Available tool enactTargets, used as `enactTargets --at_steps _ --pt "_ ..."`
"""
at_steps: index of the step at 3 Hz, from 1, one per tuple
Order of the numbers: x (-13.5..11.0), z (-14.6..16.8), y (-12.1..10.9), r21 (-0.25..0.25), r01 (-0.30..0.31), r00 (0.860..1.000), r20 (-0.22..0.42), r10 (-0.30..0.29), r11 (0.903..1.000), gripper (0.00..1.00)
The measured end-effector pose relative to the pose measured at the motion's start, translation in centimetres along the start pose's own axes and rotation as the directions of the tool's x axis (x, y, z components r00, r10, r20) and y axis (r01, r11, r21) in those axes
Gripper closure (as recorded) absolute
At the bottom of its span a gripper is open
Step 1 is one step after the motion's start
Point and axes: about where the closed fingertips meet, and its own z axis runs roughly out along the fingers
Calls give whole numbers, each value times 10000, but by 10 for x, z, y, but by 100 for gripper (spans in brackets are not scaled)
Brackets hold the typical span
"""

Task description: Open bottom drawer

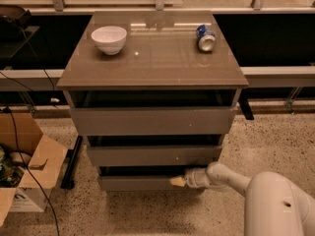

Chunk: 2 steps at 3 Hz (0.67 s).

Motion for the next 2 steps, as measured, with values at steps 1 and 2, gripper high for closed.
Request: enactTargets --at_steps 1,2 --pt "-4 0 -1 0 0 10000 0 0 10000 43" --pt "-4 0 -1 -1 0 10000 0 0 10000 20"
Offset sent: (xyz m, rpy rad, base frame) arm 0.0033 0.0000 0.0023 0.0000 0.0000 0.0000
